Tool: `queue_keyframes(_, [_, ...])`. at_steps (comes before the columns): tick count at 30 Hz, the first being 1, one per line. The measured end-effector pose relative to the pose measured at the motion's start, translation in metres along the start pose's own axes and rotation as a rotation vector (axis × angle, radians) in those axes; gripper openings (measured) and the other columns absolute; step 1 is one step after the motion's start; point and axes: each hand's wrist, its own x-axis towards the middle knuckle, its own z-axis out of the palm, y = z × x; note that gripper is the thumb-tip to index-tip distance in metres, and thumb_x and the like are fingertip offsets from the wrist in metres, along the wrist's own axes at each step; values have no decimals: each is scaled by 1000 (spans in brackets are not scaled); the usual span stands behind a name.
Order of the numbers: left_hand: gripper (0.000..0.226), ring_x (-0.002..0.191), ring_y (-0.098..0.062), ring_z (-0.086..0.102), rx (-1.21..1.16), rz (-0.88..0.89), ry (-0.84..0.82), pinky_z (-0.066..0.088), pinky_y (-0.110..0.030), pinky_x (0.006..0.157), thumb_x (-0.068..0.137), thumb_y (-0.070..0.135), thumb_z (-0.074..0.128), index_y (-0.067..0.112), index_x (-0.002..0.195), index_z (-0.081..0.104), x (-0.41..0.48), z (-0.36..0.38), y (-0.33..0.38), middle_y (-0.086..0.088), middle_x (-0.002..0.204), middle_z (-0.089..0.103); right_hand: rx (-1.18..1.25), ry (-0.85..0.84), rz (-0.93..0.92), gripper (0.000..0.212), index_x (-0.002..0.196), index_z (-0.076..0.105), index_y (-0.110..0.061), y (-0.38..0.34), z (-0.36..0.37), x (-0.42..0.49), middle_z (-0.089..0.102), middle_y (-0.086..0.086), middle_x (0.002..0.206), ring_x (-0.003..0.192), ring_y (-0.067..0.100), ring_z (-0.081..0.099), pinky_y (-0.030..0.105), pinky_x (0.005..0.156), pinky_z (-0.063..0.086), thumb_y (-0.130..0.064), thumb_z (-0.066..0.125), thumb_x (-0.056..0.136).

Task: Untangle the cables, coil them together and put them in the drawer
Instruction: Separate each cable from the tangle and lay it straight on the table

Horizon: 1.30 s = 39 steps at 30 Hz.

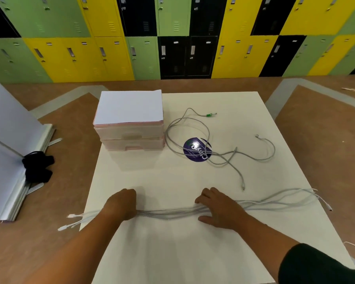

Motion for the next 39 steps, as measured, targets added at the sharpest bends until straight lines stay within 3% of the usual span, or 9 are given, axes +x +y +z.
queue_keyframes(4, [44, 107, -24, 62, 84, 10, 1, 51, -32, 90, 83, 19, 66, 13, 125, 56, 6, -12, 26, -4, 117, 58, -38, 118, 55, 55, 123, 60, -26, 26, -12, -22, 53, -6, 112, 95, 15, 49, 32, 78, 49, -61, 62, 80])
queue_keyframes(9, [61, 117, -16, 50, -142, 337, -14, 42, -29, 94, 80, 45, 75, 30, 132, 47, 7, -15, 62, 6, 127, 50, -115, 187, 240, 61, 122, 60, -27, 68, -29, -67, 53, -6, 117, 101, 18, 50, 36, 76, 50, -64, 65, 74])
queue_keyframes(13, [52, 106, -10, 50, -178, 469, 36, 41, -24, 83, 78, 49, 73, 34, 123, 52, 6, -3, 87, 12, 115, 51, -170, 165, 362, 61, 119, 58, -26, 92, -37, -94, 53, -6, 117, 105, 18, 49, 35, 79, 45, -61, 67, 70])
queue_keyframes(15, [34, 94, -8, 51, -151, 500, 79, 38, -21, 73, 80, 46, 70, 34, 107, 55, 7, 2, 96, 14, 104, 53, -194, 142, 398, 53, 113, 58, -26, 102, -37, -103, 54, -5, 112, 100, 19, 52, 35, 77, 44, -52, 67, 67])
queue_keyframes(17, [17, 79, -8, 49, -110, 514, 95, 32, -17, 61, 84, 41, 66, 31, 88, 52, 8, 3, 101, 14, 88, 53, -225, 131, 430, 42, 105, 58, -28, 113, -37, -111, 54, -5, 104, 90, 20, 54, 34, 72, 42, -41, 64, 65])
queue_keyframes(19, [23, 70, -7, 46, -89, 500, 81, 28, -15, 56, 86, 38, 66, 28, 76, 48, 11, 2, 103, 12, 76, 51, -264, 112, 455, 31, 96, 58, -27, 121, -38, -119, 54, -5, 94, 79, 20, 55, 33, 64, 44, -31, 64, 65])
queue_keyframes(24, [26, 65, -5, 48, -64, 453, 5, 31, -16, 56, 82, 33, 70, 27, 67, 50, 14, -2, 107, 13, 72, 53, -252, 71, 476, 16, 85, 56, -24, 133, -36, -137, 54, -5, 84, 73, 19, 52, 34, 58, 48, -17, 62, 73])
queue_keyframes(36, [24, 77, -7, 54, 7, 482, -165, 33, -16, 57, 72, 38, 81, 29, 74, 59, 7, -1, 122, 13, 84, 62, -244, 10, 524, 18, 76, 46, -31, 118, -32, -165, 48, -12, 76, 68, 14, 48, 26, 61, 32, -27, 60, 66])
queue_keyframes(39, [31, 72, -5, 52, 29, 482, -171, 32, -17, 55, 68, 44, 83, 27, 69, 56, 8, -2, 120, 13, 76, 59, -225, -26, 517, 19, 79, 40, -34, 119, -35, -164, 45, -14, 78, 72, 11, 41, 26, 64, 31, -36, 56, 70])
